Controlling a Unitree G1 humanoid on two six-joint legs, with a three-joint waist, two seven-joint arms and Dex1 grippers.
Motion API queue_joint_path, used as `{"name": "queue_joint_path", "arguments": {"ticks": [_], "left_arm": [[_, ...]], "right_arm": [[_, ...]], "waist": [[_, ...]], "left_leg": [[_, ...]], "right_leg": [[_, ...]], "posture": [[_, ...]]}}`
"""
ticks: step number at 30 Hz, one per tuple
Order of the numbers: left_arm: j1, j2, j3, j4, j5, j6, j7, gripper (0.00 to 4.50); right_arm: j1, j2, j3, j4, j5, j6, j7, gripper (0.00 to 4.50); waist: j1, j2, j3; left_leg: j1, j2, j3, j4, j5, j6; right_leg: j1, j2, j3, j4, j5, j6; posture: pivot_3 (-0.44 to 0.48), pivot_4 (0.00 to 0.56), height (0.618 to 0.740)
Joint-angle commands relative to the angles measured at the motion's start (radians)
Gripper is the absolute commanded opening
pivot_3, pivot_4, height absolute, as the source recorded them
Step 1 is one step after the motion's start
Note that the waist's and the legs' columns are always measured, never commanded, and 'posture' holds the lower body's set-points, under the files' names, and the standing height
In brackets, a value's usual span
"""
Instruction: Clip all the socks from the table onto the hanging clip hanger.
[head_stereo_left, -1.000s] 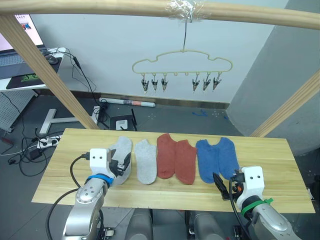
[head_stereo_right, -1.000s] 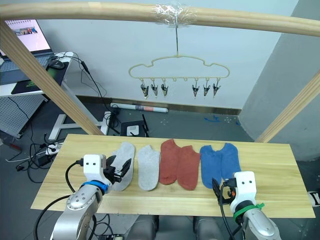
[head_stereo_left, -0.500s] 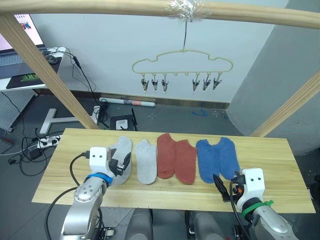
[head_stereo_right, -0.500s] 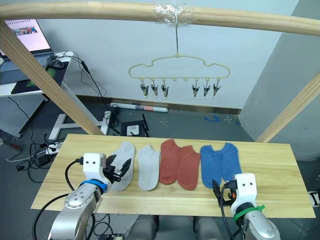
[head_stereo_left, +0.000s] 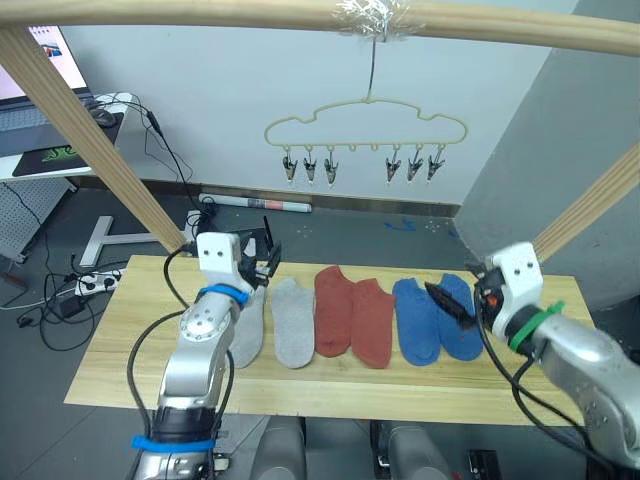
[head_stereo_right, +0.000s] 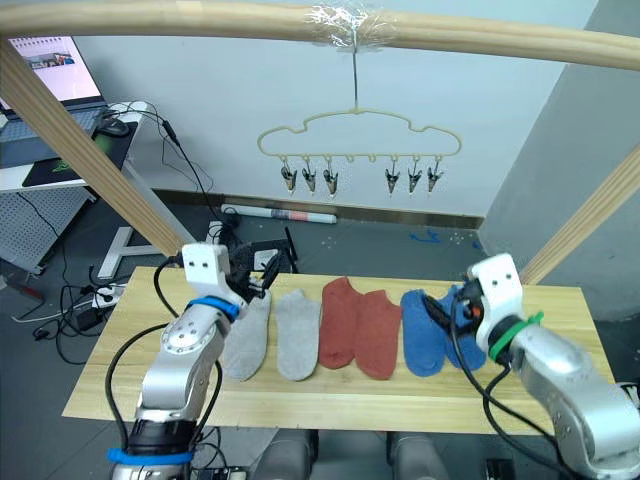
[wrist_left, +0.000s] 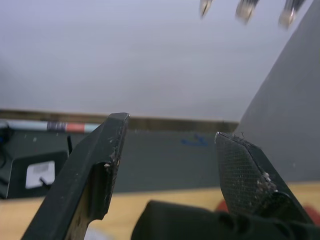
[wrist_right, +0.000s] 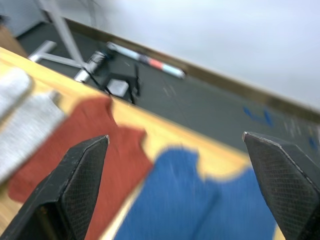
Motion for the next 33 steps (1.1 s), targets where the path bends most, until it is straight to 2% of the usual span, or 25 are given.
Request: {"name": "queue_joint_path", "arguments": {"ticks": [1, 9, 12, 13, 26, 33], "left_arm": [[-0.051, -0.011, -0.01, 0.021, 0.023, -0.053, 0.023, 3.12], [-0.181, -0.051, -0.008, 0.204, 0.046, -0.163, 0.074, 3.12], [-0.223, -0.067, -0.003, 0.254, 0.039, -0.186, 0.087, 2.62], [-0.239, -0.074, -0.001, 0.272, 0.034, -0.192, 0.09, 2.3], [-0.437, -0.13, 0.011, 0.479, 0.024, -0.278, 0.128, 2.3], [-0.486, -0.144, 0.015, 0.527, 0.025, -0.31, 0.141, 2.3]], "right_arm": [[-0.099, -0.047, 0.011, -0.032, 0.04, 0.04, 0.029, 4.5], [-0.258, -0.065, 0.027, -0.03, 0.093, 0.103, 0.03, 4.5], [-0.278, -0.06, 0.028, -0.032, 0.102, 0.117, 0.019, 4.5], [-0.281, -0.057, 0.028, -0.033, 0.103, 0.121, 0.015, 4.5], [-0.283, -0.012, 0.03, -0.08, 0.133, 0.168, -0.052, 4.5], [-0.34, 0.015, -0.004, -0.072, 0.165, 0.197, -0.079, 4.5]], "waist": [[0.0, 0.0, 0.001], [0.001, -0.003, 0.006], [0.001, -0.004, 0.007], [0.001, -0.004, 0.007], [0.0, -0.005, 0.009], [-0.002, -0.005, 0.011]], "left_leg": [[0.0, 0.0, 0.0, 0.0, 0.0, 0.0], [-0.001, 0.0, -0.001, 0.003, 0.0, 0.0], [-0.002, 0.0, -0.001, 0.004, 0.0, 0.0], [-0.002, 0.0, -0.001, 0.004, 0.0, 0.0], [-0.002, 0.0, -0.002, 0.005, 0.0, 0.0], [-0.002, 0.0, -0.001, 0.005, 0.0, 0.0]], "right_leg": [[0.0, 0.0, 0.0, 0.0, 0.0, 0.0], [0.0, 0.0, -0.001, 0.0, 0.002, -0.001], [0.0, 0.0, -0.001, 0.0, 0.002, -0.001], [0.0, 0.0, -0.001, 0.0, 0.002, -0.001], [0.0, 0.0, -0.001, 0.001, 0.002, 0.0], [0.0, 0.0, -0.001, 0.001, 0.002, 0.0]], "posture": [[0.072, 0.261, 0.74], [0.086, 0.27, 0.74], [0.085, 0.272, 0.74], [0.083, 0.272, 0.74], [0.056, 0.276, 0.74], [0.05, 0.279, 0.74]]}}
